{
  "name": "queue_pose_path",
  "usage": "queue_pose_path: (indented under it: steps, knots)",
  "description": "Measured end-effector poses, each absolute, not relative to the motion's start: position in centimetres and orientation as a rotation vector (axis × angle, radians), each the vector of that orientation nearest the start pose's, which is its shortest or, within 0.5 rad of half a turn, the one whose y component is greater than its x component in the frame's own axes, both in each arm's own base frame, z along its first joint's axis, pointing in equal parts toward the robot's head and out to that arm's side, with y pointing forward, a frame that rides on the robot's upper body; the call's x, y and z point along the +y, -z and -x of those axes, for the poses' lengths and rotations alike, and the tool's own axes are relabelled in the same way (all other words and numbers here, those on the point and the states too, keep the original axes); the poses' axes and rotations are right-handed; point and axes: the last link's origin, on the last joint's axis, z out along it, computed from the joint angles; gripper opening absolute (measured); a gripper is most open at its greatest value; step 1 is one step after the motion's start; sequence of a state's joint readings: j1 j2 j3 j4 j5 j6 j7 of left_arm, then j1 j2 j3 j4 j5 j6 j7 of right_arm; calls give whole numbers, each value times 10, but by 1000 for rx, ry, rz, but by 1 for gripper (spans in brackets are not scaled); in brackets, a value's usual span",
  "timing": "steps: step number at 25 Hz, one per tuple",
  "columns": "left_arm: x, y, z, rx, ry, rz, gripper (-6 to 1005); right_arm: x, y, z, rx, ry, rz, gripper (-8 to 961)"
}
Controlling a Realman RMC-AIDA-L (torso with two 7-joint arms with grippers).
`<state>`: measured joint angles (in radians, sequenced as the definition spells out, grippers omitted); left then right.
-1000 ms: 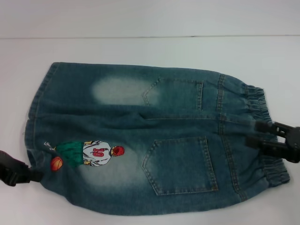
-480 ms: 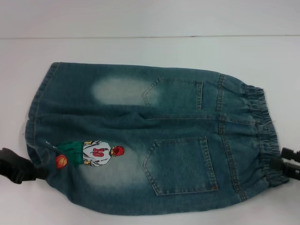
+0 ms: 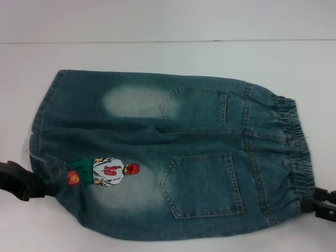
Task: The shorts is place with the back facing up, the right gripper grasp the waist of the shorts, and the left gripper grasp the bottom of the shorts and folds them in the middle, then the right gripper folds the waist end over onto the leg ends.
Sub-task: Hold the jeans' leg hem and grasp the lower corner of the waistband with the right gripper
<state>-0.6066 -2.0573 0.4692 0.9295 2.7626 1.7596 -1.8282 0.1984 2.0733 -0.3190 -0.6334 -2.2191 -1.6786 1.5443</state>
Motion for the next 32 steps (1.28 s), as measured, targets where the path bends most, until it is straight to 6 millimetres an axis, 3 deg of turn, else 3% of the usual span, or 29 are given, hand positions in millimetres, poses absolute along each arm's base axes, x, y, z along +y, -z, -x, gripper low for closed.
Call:
queue_pose_path:
  steps: [11,32]
  knots:
    - [307,-56,316,-1235,-126,2706,79,195,-37,-386,1402,-754,2226,911]
    - [306,-60,318,-1247,-120,2702,80,200,-32,-387,1455,-709,2236,888]
